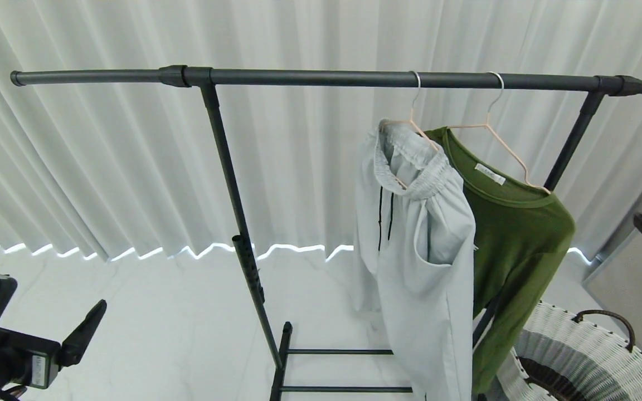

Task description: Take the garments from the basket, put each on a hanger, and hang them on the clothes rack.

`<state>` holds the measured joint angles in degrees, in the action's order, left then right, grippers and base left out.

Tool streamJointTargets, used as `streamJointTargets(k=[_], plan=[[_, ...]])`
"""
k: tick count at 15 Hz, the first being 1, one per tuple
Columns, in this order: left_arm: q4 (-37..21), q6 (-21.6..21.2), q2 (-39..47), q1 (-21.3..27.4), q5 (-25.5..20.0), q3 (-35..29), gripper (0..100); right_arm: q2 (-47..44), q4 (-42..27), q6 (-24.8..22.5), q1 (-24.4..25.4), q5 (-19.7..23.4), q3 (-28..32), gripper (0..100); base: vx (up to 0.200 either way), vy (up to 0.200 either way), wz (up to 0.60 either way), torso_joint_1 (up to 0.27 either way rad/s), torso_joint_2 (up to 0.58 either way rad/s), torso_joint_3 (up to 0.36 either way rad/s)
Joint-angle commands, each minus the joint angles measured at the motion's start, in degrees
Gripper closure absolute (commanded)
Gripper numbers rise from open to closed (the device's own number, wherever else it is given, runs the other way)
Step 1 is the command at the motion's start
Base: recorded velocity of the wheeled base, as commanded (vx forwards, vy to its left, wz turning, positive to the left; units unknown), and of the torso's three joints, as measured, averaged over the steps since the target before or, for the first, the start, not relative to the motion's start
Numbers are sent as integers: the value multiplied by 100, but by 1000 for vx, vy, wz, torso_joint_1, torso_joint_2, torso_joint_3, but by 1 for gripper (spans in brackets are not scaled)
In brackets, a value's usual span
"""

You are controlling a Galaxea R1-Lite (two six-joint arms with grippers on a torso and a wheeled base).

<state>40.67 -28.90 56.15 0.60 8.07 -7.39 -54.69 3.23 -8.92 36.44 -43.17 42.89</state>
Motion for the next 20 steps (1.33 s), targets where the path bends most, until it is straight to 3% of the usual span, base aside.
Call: streamJointTargets(k=[1,3,6,9,13,15,16,17,18,20], plan=[[-6,-1,-491,-376,2,167,0,1338,-1140,5,-779,10,-246,0,-200,0,0,-12,2,2],[-24,-1,-913,-701,10,326,0,1751,-1729,31,-1447,19,-281,0,-200,0,0,-7,5,5],[-94,-1,-1625,-1176,169,739,0,2173,-2617,136,-1956,10,-298,0,-67,0,0,-1,1,1],[-1289,-1,-2838,-1237,538,739,0,2533,-3373,136,-2721,10,-386,0,0,0,0,0,0,0],[-3065,-10,-5035,-1237,872,712,0,3245,-3918,136,-3697,19,-1072,0,0,0,0,0,0,0],[-3241,333,-5070,-1237,1241,739,0,3834,-3812,128,-3802,63,-1670,0,0,0,0,0,0,0],[-3504,412,-5070,-1237,1487,739,0,4229,-3522,84,-3793,291,-2012,0,0,0,0,0,0,0],[-3627,421,-5070,-1237,1628,739,0,4572,-3223,5,-3776,608,-2250,0,0,0,0,0,0,0],[-3601,447,-5061,-1237,1689,739,0,5284,-2626,-303,-3749,1337,-2636,0,0,0,0,0,0,0],[-3601,658,-5061,-1237,1724,739,0,5469,-1545,-259,-3644,1952,-3190,0,0,0,0,0,0,0]])
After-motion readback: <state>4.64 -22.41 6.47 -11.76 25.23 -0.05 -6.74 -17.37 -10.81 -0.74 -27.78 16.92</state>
